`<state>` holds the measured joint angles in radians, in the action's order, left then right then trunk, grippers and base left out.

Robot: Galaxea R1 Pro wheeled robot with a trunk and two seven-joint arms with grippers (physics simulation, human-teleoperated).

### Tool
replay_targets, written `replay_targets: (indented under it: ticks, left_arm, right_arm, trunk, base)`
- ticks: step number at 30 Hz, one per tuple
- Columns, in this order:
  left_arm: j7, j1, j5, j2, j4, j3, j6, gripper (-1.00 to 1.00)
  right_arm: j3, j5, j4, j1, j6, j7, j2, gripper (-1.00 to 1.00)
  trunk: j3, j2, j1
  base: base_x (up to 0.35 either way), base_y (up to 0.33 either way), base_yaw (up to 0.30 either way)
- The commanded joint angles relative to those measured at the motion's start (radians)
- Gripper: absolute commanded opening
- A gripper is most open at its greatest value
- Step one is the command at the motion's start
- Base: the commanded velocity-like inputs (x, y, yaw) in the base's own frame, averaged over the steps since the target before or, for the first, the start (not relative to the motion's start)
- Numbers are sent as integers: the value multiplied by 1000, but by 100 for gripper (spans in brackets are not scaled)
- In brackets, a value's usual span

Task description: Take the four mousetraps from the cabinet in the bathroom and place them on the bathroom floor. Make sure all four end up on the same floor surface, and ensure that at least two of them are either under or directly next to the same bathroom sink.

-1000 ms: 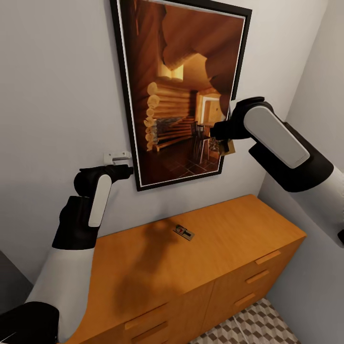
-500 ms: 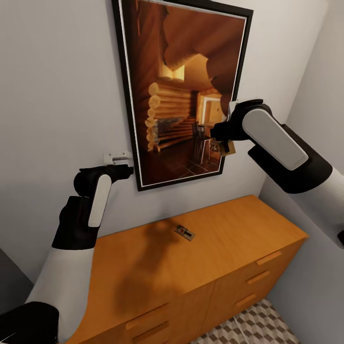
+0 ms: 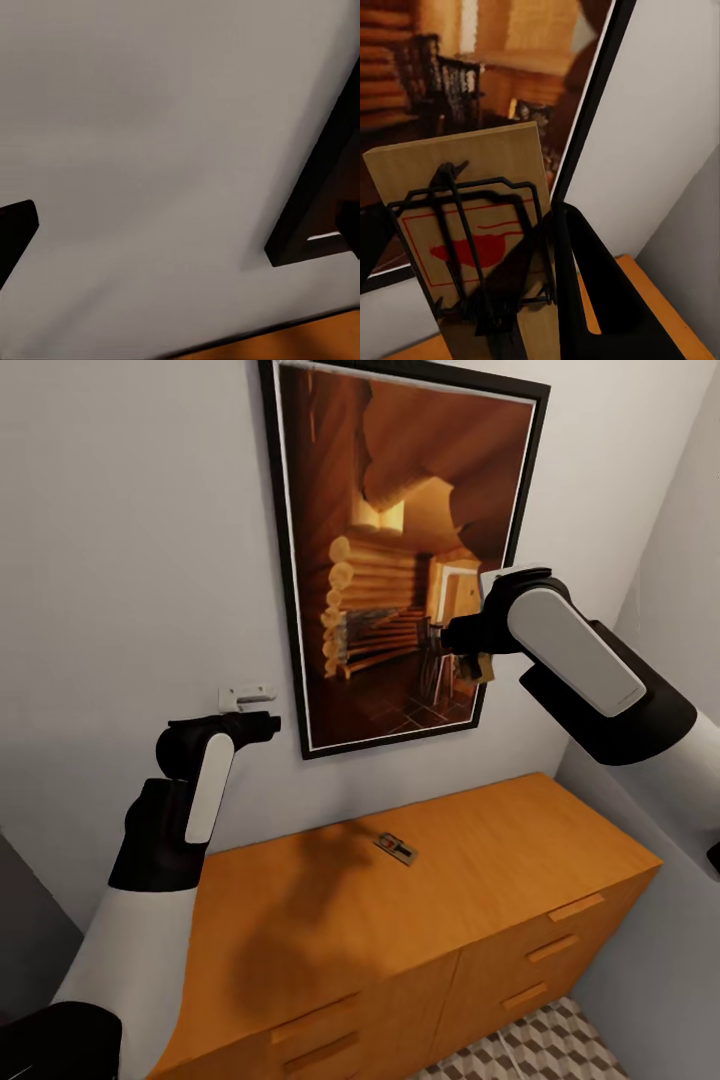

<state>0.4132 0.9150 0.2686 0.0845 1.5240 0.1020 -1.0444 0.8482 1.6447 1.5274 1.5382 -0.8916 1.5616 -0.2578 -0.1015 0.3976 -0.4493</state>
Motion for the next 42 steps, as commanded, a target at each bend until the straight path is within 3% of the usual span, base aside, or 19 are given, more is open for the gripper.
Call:
replay_targets:
  ticks: [1, 32, 42]
  left_arm:
    - [10, 1, 10, 0, 1, 1, -3, 100]
    - [10, -1, 12, 1, 3, 1, -3, 100]
    - [10, -1, 12, 1, 3, 1, -3, 100]
  right_arm:
    - [2, 9, 1, 2, -6, 9, -1, -100]
    - [-2, 7, 3, 1, -6, 9, -2, -100]
    - [-2, 7, 2, 0, -6, 9, -2, -100]
  trunk:
    - [-2, 2, -1]
    - [-2, 2, -1]
    - [4, 2, -1]
  base:
    - [-27, -91, 13]
    - [-16, -79, 10]
    - [-26, -129, 128]
